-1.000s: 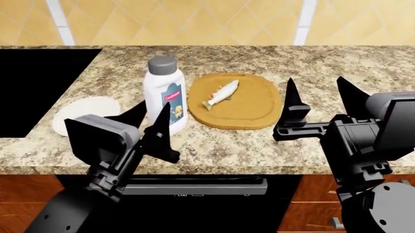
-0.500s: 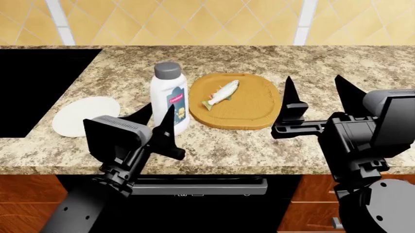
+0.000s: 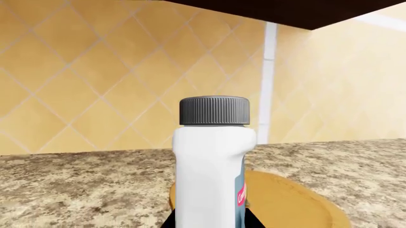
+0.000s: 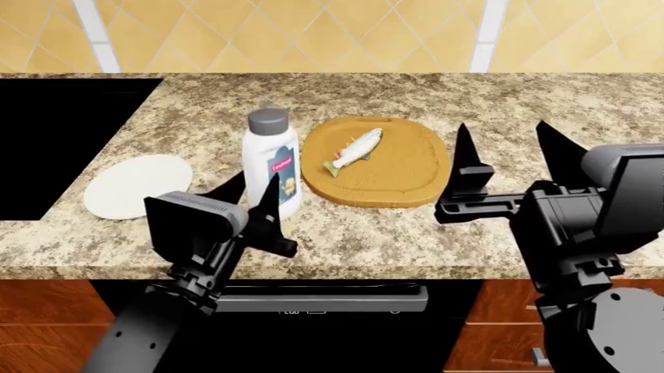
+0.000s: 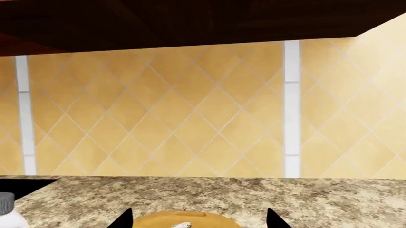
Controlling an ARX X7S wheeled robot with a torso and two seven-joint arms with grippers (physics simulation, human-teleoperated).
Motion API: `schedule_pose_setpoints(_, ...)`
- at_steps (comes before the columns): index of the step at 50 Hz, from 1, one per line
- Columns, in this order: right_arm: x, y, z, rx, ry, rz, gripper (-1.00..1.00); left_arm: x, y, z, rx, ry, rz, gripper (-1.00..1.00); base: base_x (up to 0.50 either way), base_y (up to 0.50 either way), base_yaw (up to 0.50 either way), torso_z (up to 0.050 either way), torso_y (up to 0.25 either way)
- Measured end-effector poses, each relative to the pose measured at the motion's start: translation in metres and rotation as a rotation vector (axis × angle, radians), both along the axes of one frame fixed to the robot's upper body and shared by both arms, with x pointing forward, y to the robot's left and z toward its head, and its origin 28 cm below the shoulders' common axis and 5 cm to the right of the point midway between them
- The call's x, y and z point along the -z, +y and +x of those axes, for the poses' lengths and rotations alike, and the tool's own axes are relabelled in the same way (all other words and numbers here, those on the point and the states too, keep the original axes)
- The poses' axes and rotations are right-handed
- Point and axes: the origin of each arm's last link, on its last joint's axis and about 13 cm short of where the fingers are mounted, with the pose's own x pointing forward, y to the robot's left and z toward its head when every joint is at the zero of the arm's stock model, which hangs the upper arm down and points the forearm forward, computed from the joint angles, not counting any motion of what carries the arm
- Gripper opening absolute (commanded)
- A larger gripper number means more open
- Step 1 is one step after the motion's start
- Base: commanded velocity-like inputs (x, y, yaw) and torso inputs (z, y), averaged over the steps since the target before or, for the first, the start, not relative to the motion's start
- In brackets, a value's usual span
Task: Pick the fish from the plate and place it on the cutting board. Then pick the condiment bottle from the cabinet and place it next to the cutting board.
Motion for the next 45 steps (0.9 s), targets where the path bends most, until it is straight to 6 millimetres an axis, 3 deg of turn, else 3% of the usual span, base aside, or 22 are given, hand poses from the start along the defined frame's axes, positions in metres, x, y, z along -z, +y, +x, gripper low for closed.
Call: schedule_pose_setpoints(45,0.000,0.001,0.000,0.001,-0.002,-0.002,1.00,0.019,-0.004,0.010,-0.009,0.030,-0.009,-1.00,0.00,0.00,0.00,0.000,0.000)
